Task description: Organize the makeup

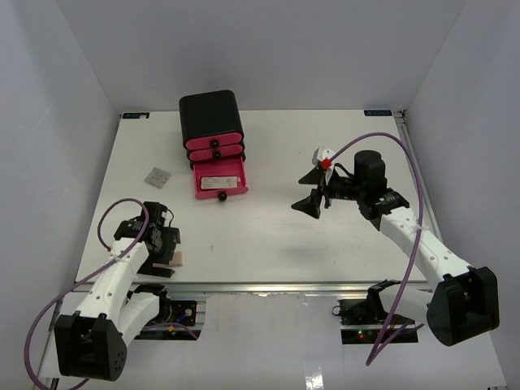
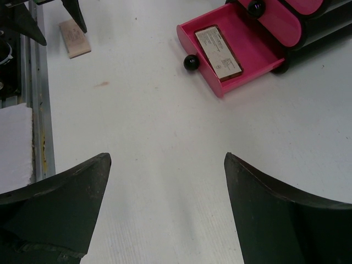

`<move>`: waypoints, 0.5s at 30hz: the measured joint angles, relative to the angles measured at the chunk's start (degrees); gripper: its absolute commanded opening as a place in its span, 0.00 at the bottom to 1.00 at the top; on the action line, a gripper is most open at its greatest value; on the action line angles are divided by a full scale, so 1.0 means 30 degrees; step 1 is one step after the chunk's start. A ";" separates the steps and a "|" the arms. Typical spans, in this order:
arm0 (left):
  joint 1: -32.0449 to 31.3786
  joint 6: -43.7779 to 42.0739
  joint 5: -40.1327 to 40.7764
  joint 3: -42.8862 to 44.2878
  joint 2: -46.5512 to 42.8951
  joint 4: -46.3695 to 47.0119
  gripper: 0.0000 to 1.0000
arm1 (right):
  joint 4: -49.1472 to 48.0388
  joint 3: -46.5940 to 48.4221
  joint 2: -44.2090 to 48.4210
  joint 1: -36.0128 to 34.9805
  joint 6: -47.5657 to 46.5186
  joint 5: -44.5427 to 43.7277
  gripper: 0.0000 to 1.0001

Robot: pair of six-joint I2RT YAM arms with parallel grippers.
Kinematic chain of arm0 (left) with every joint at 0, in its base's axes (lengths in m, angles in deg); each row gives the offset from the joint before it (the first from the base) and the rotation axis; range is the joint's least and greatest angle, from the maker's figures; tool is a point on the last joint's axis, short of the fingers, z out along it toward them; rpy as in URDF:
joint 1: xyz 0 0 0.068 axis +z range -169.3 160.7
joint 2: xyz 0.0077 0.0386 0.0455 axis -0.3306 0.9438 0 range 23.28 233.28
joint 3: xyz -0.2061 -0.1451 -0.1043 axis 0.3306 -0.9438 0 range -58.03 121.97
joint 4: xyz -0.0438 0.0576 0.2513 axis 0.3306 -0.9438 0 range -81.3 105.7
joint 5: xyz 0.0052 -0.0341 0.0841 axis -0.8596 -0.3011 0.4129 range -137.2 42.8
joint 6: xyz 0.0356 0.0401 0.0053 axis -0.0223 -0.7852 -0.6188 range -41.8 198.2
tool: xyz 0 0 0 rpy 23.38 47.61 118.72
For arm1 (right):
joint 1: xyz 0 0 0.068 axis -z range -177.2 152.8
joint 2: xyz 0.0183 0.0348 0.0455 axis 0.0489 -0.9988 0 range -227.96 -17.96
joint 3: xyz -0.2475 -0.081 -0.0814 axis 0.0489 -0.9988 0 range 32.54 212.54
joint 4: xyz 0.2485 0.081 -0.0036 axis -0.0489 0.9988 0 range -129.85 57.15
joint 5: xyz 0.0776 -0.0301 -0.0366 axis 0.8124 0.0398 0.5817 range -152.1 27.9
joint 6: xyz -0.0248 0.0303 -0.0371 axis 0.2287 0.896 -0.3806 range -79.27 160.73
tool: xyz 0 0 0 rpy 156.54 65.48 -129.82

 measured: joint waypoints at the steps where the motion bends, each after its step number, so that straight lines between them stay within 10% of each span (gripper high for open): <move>1: 0.0087 0.0246 0.0185 -0.0154 0.0267 0.0009 0.98 | -0.0061 -0.0050 0.0035 0.0011 0.0018 -0.0063 0.90; 15: 0.4113 -0.1765 0.1041 0.0078 0.4876 0.3337 0.97 | -0.0405 -0.0364 0.0183 0.0407 0.0043 -0.0098 0.90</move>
